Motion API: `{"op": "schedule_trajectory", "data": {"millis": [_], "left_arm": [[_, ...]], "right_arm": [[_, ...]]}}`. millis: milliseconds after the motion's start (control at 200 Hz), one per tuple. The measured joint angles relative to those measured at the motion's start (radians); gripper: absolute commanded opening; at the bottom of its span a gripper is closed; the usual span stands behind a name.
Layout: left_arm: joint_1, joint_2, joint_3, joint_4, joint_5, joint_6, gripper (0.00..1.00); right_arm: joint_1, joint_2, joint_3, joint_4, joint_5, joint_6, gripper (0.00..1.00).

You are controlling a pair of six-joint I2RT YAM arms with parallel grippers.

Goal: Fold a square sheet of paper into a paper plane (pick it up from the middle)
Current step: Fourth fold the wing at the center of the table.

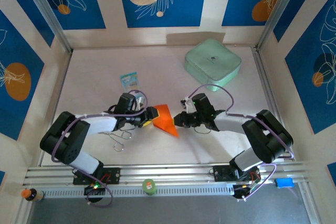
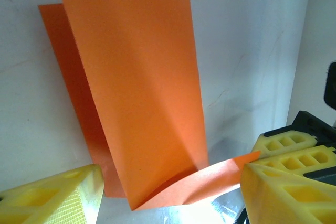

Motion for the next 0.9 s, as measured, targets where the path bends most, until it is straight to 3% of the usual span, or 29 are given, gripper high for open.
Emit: {"op": "schedule_trajectory", "data": {"millis": [180,720,830,900], "left_arm": [[0.000,0.026,0.011,0.010,0.007,-0.019,0.67],[0.000,0.116,0.028,0.195,0.064,-0.126,0.30],[0.000,0.116,0.027,0.203,0.065,-0.126,0.25],[0.000,0.116,0.027,0.203,0.064,-0.125,0.16]], "right_arm": [[-0.008,-0.008,-0.002,0.006,-0.008,0.003,0.09],[-0.021,-0.018,-0.015,0.017,-0.016,0.003,0.10],[-0.023,-0.023,-0.016,0.016,-0.014,0.002,0.12],[-0.023,-0.029,-0.016,0.009,-0.009,0.001,0.17]]}}
